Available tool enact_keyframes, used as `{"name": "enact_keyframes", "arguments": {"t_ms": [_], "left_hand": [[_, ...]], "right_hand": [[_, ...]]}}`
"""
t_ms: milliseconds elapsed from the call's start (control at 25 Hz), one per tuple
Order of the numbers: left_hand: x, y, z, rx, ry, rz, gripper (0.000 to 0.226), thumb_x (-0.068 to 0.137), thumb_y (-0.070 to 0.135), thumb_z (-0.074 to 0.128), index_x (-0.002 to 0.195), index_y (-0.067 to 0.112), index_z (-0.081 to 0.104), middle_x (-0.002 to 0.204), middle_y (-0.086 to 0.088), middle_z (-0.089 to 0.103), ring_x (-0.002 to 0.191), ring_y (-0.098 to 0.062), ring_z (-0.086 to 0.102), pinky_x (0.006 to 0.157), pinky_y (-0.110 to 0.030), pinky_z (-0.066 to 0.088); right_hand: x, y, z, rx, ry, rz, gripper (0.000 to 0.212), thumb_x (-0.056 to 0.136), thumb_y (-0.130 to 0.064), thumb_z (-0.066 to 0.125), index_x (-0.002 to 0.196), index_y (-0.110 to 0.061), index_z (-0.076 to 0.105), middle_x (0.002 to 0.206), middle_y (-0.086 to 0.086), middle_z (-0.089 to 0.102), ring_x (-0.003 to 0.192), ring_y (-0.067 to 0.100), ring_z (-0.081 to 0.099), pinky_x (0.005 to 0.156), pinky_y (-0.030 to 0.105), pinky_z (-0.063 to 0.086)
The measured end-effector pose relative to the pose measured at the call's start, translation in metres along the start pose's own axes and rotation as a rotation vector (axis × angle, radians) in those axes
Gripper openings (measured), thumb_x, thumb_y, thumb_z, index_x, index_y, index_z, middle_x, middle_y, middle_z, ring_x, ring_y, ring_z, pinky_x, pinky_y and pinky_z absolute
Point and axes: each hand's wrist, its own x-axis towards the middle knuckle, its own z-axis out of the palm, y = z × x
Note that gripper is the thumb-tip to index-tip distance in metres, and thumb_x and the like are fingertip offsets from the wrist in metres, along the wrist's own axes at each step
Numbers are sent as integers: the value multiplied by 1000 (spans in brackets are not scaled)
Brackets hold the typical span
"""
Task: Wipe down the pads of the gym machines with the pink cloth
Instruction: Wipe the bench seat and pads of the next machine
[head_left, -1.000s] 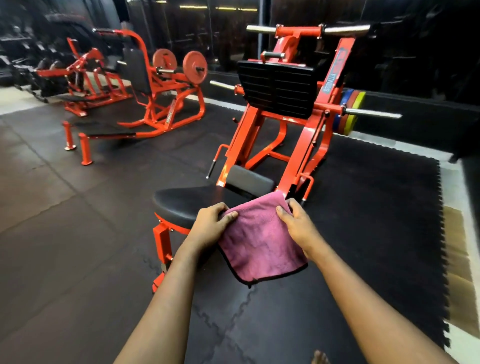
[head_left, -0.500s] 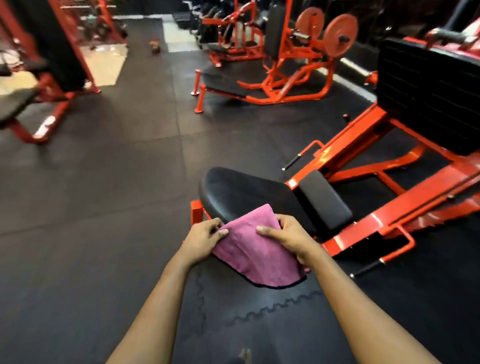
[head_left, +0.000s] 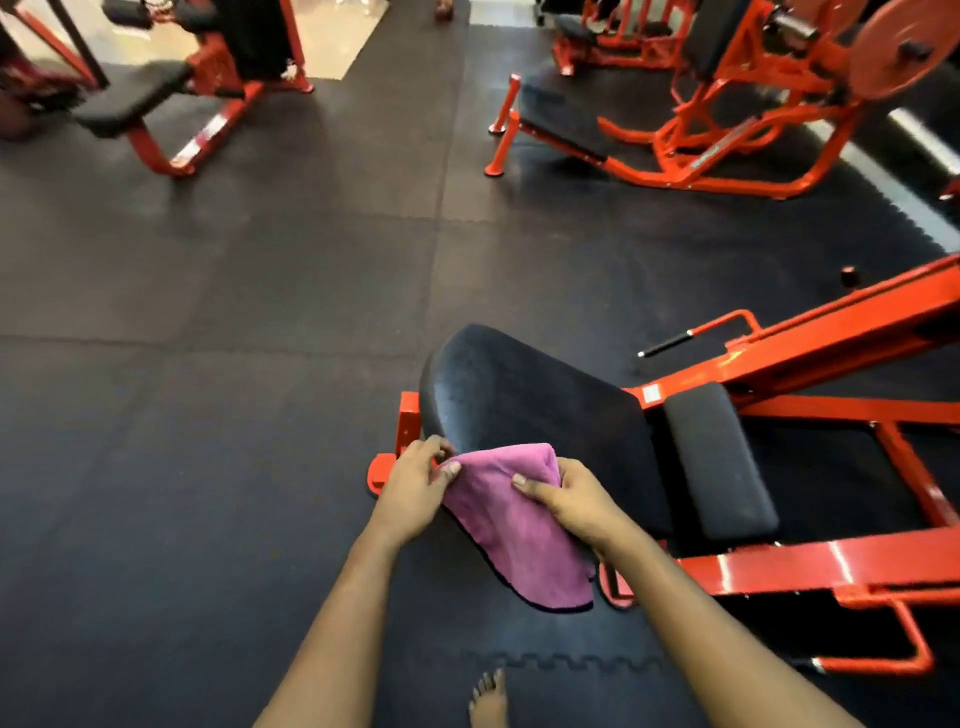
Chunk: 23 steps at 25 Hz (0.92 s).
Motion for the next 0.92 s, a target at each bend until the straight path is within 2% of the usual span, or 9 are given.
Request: {"name": "enact_keyframes", "arguments": {"t_ms": [160,320,400,480,560,680,760,840,920], "left_hand": [[9,2,25,-45,197,-198,22,97,10,57,119,12,57,111,5,56,103,-14,55,87,-20,36],[8,-2,50,3,354,-312,19,98,5,52,115,12,58,109,3,58,104,-21,57,88,-25,38],[0,-1,60,18,434,-358,21,99,6,49,115,14,59,110,3,58,103,-19,57,89,-26,39],[1,-3,74,40,539,-389,23,100,5,46,117,13,59,112,3,60,104,-17,57,90,-24,38],[12,-13,87,47,621,-413,24,101,4,44,119,11,59,116,2,61,107,-14,56,91,-21,38],[39,-50,116,59,705,-370,26,102,4,42,118,13,60,117,5,63,108,-9,57,94,-22,41],[55,-84,137,42,756,-339,27,102,4,41,117,14,61,116,6,64,107,-9,60,95,-24,44],[64,-127,162,39,817,-305,27,102,3,42,116,14,63,113,5,66,106,-10,63,95,-25,46],[69,-166,184,27,871,-283,28,102,2,44,115,15,65,112,6,68,106,-7,64,94,-23,47]], "right_hand": [[37,10,-29,30,93,18,7,93,-26,68,97,-24,74,93,-5,77,93,13,73,83,34,59],[83,25,-58,-17,278,3,14,96,-29,62,104,-23,72,93,-2,75,94,20,71,79,35,56],[107,22,-62,-37,332,-48,26,95,-23,58,118,-28,70,102,-5,73,98,19,68,81,32,51],[141,20,-57,-161,270,-232,49,92,-17,59,136,-39,59,120,-14,64,102,10,61,87,30,49],[184,33,-41,-385,139,-473,59,90,-17,63,144,-39,52,132,-13,56,106,15,57,83,35,49],[243,90,-3,-709,-169,-714,52,86,-30,60,138,-38,58,121,-3,54,102,29,60,72,41,53],[273,140,21,-892,-269,-921,51,83,-44,60,134,-40,60,139,2,50,116,34,53,85,46,49],[299,183,41,-1018,-266,-1056,65,81,-64,53,144,-45,48,167,0,20,148,33,27,105,56,32],[320,206,54,-1002,-233,-1130,78,82,-74,40,155,-47,28,171,-4,-1,156,30,0,112,66,17]]}}
